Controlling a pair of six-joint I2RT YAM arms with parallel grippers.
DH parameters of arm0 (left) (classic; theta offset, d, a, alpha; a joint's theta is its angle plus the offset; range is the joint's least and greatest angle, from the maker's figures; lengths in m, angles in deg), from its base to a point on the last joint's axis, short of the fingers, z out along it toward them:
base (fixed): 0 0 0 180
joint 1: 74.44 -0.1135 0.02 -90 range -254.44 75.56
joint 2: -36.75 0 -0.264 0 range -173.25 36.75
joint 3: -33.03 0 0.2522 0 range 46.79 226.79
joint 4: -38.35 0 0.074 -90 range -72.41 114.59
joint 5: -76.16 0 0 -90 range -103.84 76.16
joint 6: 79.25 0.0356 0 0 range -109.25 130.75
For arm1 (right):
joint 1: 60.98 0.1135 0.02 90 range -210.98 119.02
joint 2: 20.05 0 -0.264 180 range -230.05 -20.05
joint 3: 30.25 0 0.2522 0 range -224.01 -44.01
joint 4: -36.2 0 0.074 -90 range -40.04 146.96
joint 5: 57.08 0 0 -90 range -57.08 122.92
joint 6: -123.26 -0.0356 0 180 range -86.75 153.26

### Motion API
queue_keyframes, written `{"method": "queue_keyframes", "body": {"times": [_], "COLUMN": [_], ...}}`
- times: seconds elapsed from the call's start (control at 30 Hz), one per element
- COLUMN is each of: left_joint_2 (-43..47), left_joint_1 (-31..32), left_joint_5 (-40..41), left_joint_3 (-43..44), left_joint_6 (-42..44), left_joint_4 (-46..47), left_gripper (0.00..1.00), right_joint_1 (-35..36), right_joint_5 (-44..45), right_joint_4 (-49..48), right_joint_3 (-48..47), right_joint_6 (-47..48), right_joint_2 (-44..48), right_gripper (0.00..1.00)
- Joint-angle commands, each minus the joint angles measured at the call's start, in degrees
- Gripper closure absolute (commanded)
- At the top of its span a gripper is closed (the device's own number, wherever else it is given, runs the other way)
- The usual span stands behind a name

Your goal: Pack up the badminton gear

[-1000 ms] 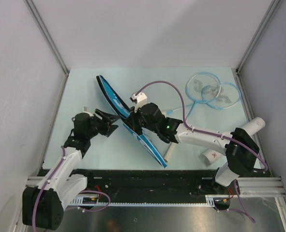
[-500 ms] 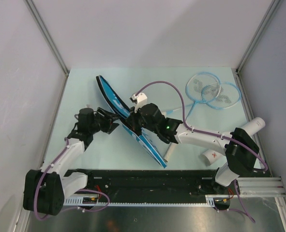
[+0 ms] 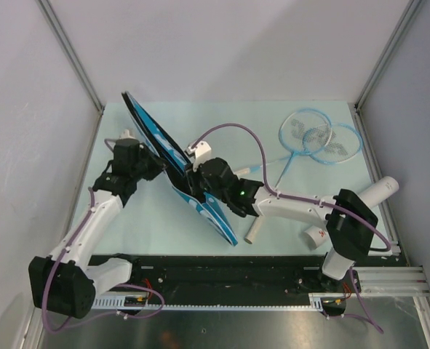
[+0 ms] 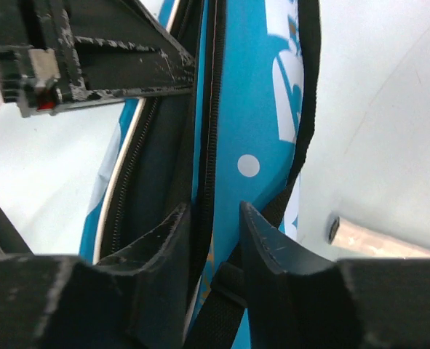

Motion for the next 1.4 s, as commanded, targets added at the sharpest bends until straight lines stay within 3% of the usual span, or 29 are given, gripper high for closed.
{"method": "queue_keyframes", "body": {"times": [0.0, 0.1, 0.27, 0.37, 0.43, 0.47, 0.6, 0.7, 0.77, 0.93, 1.03, 1.13, 1.17, 1.37], "left_joint_2": [2.6, 2.6, -3.0, -6.5, -8.2, -8.6, -10.1, -12.0, -15.6, -24.7, -27.3, -26.8, -26.8, -30.0], "left_joint_1": [4.2, 7.0, 10.2, 12.8, 14.0, 14.7, 14.7, 14.8, 14.7, 14.8, 14.8, 14.8, 14.8, 14.8], "left_joint_5": [8.9, 13.1, 15.4, 19.1, 24.5, 26.1, 29.2, 25.9, 20.1, 12.9, 11.3, 12.4, 12.7, 16.1], "left_joint_3": [9.7, 13.6, 23.5, 29.2, 31.5, 33.4, 38.5, 42.2, 44.7, 44.0, 41.2, 35.6, 34.7, 34.5], "left_joint_6": [11.8, 16.2, 29.2, 37.7, 42.3, 43.5, 49.8, 53.2, 54.4, 54.4, 56.1, 58.0, 58.7, 58.1], "left_joint_4": [-7.6, -9.1, -12.5, -15.8, -17.4, -17.6, -17.8, -17.5, -17.7, -17.4, -16.6, -10.3, -9.2, -7.4], "left_gripper": [1.00, 1.00, 1.00, 1.00, 1.00, 1.00, 1.00, 1.00, 1.00, 1.00, 1.00, 1.00, 0.99, 0.99], "right_joint_1": [-0.5, 0.2, -1.6, -3.2, -3.9, -4.8, -7.9, -10.0, -10.4, -9.9, -11.3, -12.2, -12.3, -16.1], "right_joint_5": [-2.5, -4.4, -4.9, -6.7, -5.6, -4.9, -7.5, -13.9, -19.3, -20.7, -21.2, -24.0, -24.1, -23.5], "right_joint_4": [2.6, 5.0, 12.6, 15.2, 15.3, 15.2, 5.8, -9.4, -17.1, -17.6, -16.3, -13.8, -10.7, 7.0], "right_joint_3": [-5.6, -10.5, -27.3, -34.6, -36.3, -35.9, -26.9, -12.1, -8.3, -3.0, 0.6, 3.3, 3.8, 6.7], "right_joint_6": [4.0, 4.1, 0.7, -3.4, -6.7, -10.1, -19.0, -28.5, -31.4, -35.0, -34.4, -30.3, -27.4, -20.7], "right_joint_2": [-3.9, -7.7, -17.9, -21.3, -22.3, -22.0, -16.6, -12.5, -11.5, -13.5, -12.8, -9.8, -7.5, 5.7], "right_gripper": [0.55, 0.40, 0.37, 0.44, 0.66, 0.80, 1.00, 1.00, 1.00, 1.00, 0.94, 0.78, 0.60, 0.21]}}
